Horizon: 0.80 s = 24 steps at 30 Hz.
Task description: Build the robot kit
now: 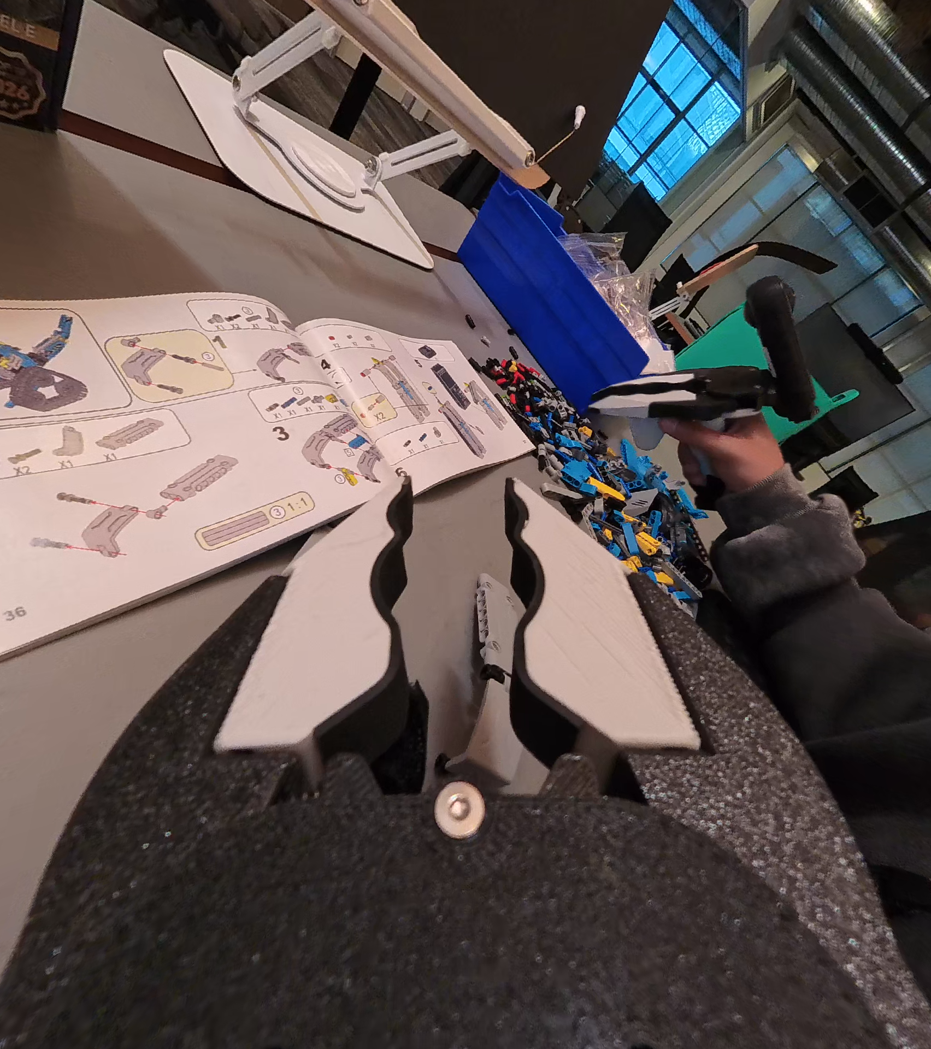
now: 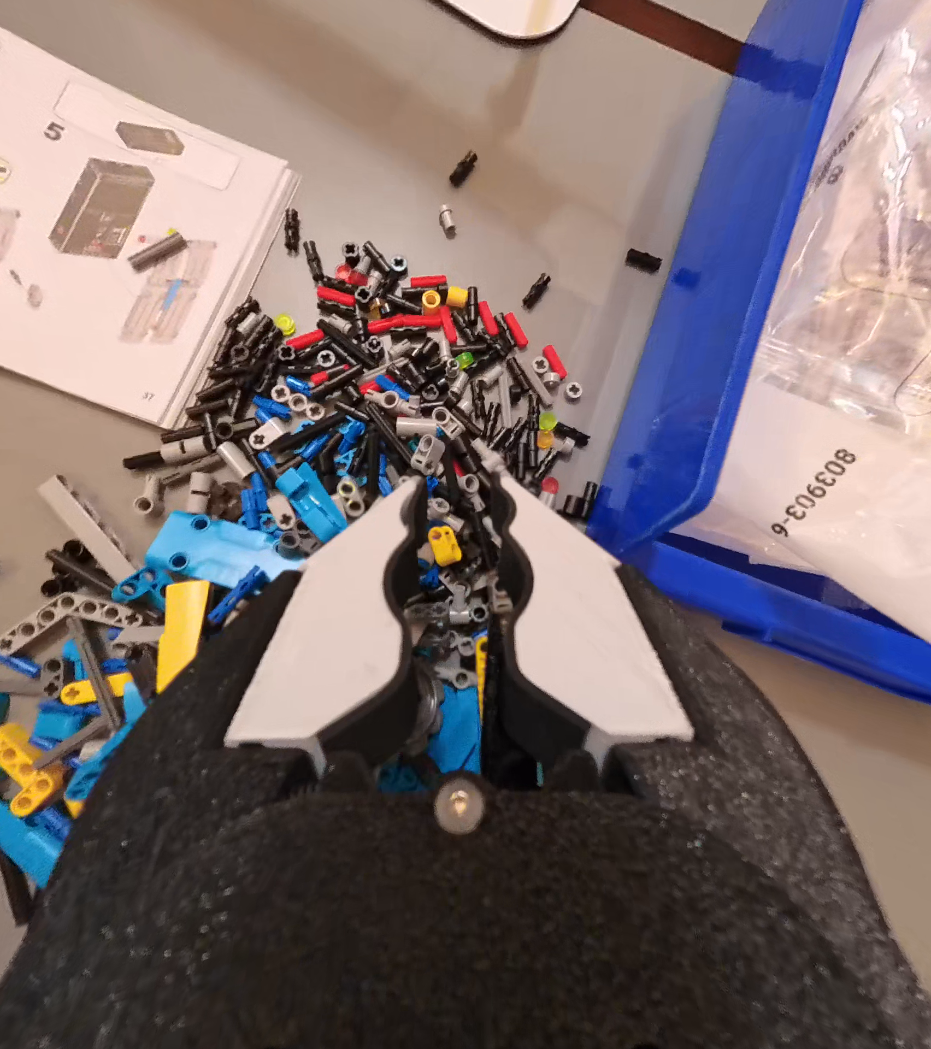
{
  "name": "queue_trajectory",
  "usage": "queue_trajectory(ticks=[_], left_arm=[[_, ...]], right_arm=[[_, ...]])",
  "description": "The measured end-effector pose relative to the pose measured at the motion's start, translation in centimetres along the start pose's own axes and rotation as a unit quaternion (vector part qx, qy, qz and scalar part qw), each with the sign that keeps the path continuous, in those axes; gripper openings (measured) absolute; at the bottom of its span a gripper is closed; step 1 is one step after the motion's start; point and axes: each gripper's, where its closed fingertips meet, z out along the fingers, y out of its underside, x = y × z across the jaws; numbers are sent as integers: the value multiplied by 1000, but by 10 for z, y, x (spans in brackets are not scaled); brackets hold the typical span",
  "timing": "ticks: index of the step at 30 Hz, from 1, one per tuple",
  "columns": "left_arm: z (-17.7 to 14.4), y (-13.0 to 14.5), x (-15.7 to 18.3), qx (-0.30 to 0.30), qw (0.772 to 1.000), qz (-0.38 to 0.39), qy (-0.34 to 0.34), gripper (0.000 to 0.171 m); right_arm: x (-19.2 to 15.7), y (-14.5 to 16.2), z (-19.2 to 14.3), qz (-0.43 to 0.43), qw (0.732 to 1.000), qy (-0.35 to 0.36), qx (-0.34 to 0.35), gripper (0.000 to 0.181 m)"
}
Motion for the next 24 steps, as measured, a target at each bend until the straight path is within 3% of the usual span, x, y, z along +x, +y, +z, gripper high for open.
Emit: queue_trajectory(ticks=[11, 18, 24], left_arm=[[1, 2, 0, -5, 1000, 6, -2, 31], [1, 1, 1, -2, 1000, -1, 4, 31], [1, 1, 2, -2, 1000, -3, 6, 31]], right_arm=[[-31, -28, 38, -44, 998, -37, 10, 21], [-27, -14, 44, -47, 998, -43, -18, 19], [-31, -11, 44, -23, 997, -75, -12, 6]])
